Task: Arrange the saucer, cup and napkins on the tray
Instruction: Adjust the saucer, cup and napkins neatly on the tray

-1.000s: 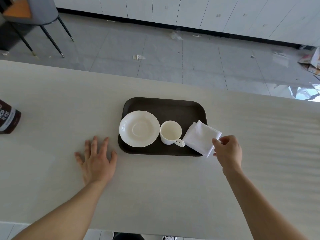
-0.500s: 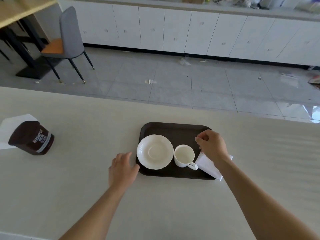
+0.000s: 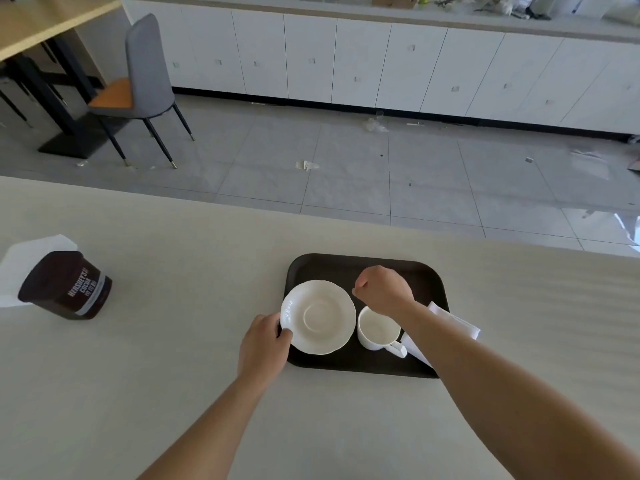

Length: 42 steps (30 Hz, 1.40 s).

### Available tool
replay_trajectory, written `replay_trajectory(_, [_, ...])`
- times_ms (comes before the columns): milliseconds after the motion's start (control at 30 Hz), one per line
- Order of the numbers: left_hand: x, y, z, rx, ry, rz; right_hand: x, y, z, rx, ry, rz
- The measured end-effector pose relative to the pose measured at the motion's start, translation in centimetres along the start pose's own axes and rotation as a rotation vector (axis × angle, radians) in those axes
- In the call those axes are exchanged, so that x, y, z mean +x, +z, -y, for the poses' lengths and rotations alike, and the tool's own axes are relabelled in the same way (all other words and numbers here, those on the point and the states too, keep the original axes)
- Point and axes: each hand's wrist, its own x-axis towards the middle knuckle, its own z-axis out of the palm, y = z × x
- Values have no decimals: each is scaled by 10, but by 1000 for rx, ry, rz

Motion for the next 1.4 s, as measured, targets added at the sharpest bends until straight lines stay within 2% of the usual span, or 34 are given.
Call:
replay_trajectory(133, [-2,4,12,-7,15,-24,15,9,7,-111,11,139])
replay_trajectory(267, [-1,5,13,12,24,-36,24,15,10,-174,33,194])
replay_trajectory(533, [-4,8,11,-98,-25,-12,29,17,10,-169,55,212])
replay_trajectory(700, [-5,11,20,-74,-51,40,33,15,9,-142,109,115])
replay_trajectory(833, [-7,13,29,4,21,49,37,10,7,-97,151,59])
replay_trajectory(1033, [-3,7,48,411,345,-74,46,10,0,-47,172,93])
replay_trajectory(1400, [-2,13,68,486,364,-38,54,10,-16,94,148,147])
